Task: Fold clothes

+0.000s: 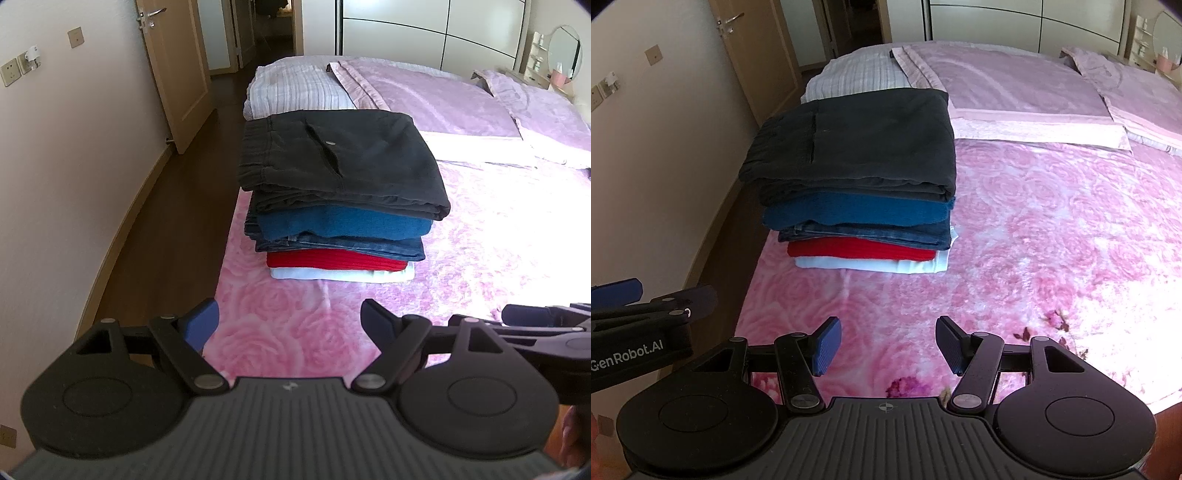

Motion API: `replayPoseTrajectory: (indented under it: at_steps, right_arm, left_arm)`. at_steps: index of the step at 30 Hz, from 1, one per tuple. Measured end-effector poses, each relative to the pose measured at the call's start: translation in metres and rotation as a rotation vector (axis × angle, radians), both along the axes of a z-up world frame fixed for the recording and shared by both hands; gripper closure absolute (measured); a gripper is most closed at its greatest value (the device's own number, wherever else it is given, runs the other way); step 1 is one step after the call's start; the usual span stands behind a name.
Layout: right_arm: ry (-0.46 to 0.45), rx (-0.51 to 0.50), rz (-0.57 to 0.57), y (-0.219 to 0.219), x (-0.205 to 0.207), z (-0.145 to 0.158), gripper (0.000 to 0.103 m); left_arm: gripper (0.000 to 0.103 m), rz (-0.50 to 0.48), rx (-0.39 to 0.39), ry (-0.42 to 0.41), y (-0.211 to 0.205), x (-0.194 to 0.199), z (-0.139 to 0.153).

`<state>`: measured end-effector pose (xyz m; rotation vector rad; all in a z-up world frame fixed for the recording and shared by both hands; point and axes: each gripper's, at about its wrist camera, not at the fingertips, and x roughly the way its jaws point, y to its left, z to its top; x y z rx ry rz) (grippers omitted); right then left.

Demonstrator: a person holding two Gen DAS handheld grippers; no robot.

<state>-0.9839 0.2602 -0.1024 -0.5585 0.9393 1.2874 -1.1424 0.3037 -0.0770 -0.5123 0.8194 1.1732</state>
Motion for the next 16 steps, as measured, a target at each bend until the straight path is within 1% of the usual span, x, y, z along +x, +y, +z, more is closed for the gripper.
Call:
replayPoseTrajectory:
  at_steps: [12, 16]
  right_arm:
    - [0.0, -0.008, 0.011, 0.011, 0.006, -0.005, 0.043]
    - [0.005, -0.015, 0.014, 0.013, 0.008, -0.007, 0.043]
  left_arm:
    - [0.021, 0.014, -0.008, -0.001, 0.009, 0.006, -0.008]
    - [0.021, 0.02, 0.011, 0.004, 0.01, 0.006, -0.007]
